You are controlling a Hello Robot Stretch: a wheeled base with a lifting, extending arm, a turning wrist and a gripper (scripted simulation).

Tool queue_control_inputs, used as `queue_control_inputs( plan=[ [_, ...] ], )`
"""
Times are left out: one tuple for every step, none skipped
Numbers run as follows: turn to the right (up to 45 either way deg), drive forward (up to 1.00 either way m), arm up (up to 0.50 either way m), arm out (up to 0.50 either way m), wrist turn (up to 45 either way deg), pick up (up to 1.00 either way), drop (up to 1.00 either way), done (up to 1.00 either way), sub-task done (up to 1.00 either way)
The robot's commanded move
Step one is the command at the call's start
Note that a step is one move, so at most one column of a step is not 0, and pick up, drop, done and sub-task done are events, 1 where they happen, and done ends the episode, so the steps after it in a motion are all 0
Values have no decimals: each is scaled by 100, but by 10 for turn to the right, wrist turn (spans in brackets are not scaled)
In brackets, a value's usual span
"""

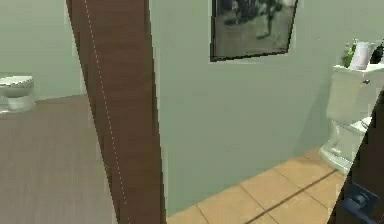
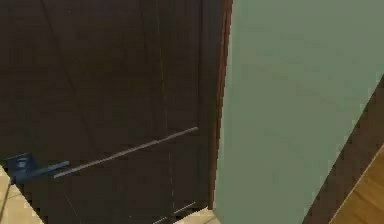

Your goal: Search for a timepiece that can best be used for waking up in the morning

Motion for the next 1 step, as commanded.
queue_control_inputs(
  plan=[
    [330, 0, 0, 0, 0, 0, 0, 0, 0]
  ],
)
